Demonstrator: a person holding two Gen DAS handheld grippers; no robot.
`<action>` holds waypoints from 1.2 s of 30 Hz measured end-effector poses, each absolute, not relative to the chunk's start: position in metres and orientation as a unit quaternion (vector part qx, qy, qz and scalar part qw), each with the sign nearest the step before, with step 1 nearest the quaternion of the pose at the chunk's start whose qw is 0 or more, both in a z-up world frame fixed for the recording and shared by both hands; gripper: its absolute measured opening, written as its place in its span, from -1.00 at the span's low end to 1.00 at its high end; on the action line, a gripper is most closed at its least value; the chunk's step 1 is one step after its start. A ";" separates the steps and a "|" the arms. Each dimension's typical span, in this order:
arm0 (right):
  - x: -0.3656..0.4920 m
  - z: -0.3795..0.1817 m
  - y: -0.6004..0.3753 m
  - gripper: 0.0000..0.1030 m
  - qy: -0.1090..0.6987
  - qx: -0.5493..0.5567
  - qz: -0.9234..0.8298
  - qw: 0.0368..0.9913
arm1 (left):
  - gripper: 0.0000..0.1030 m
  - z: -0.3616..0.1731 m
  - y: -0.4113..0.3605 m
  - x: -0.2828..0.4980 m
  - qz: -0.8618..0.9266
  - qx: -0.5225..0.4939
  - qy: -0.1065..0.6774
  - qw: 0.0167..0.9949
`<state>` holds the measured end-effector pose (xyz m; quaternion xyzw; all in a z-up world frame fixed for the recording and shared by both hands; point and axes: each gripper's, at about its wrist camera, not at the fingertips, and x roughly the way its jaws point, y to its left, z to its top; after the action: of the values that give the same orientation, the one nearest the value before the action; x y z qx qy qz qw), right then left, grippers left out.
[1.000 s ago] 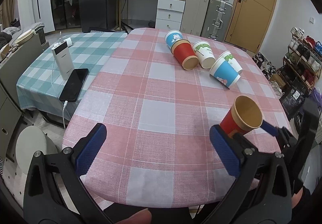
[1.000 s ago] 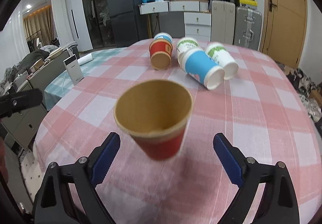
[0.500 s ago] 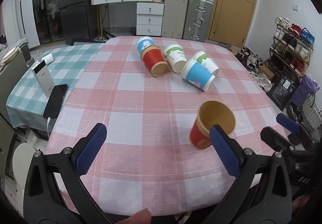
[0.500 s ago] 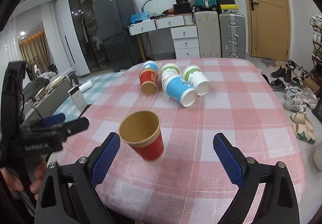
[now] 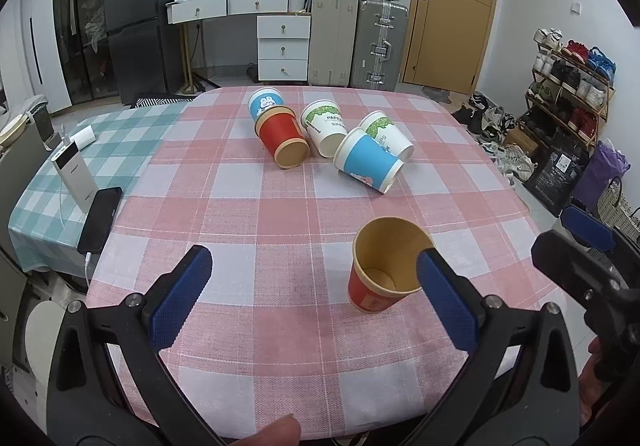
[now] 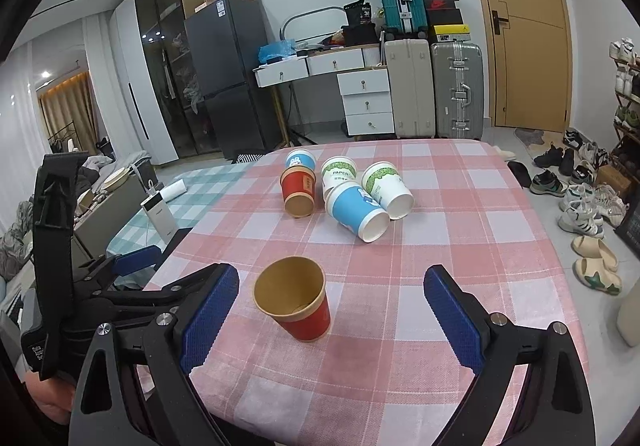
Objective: Flip cup upright
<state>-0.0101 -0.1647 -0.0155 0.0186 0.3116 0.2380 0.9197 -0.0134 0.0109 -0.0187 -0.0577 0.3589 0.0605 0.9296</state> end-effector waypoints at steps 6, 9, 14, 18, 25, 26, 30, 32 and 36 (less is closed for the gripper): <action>-0.007 -0.024 -0.165 0.86 0.321 0.026 0.240 0.916 | 0.98 -0.029 0.011 -0.015 0.061 -0.062 0.365 0.927; -0.008 -0.023 -0.164 0.86 0.320 0.026 0.242 0.916 | 0.98 -0.032 0.012 -0.016 0.064 -0.059 0.365 0.927; -0.009 -0.021 -0.164 0.86 0.315 0.025 0.244 0.917 | 0.98 -0.030 0.016 -0.018 0.066 -0.064 0.360 0.928; -0.011 -0.021 -0.164 0.86 0.314 0.025 0.244 0.917 | 0.98 -0.028 0.016 -0.019 0.066 -0.062 0.358 0.929; -0.011 -0.020 -0.163 0.86 0.312 0.024 0.244 0.918 | 0.98 -0.028 0.016 -0.019 0.066 -0.061 0.358 0.929; -0.012 -0.020 -0.163 0.86 0.311 0.024 0.244 0.918 | 0.98 -0.028 0.016 -0.019 0.066 -0.062 0.358 0.929; -0.011 -0.018 -0.163 0.86 0.311 0.024 0.244 0.918 | 0.98 -0.028 0.016 -0.019 0.065 -0.062 0.358 0.930; -0.011 -0.018 -0.163 0.86 0.311 0.023 0.243 0.918 | 0.98 -0.028 0.016 -0.019 0.066 -0.061 0.357 0.930; -0.011 -0.018 -0.163 0.86 0.312 0.024 0.244 0.918 | 0.98 -0.027 0.015 -0.020 0.065 -0.060 0.358 0.930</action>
<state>-0.0108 -0.1626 -0.0183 0.0237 0.3116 0.2435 0.9182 -0.0201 0.0152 -0.0271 -0.0595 0.3577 0.0649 0.9297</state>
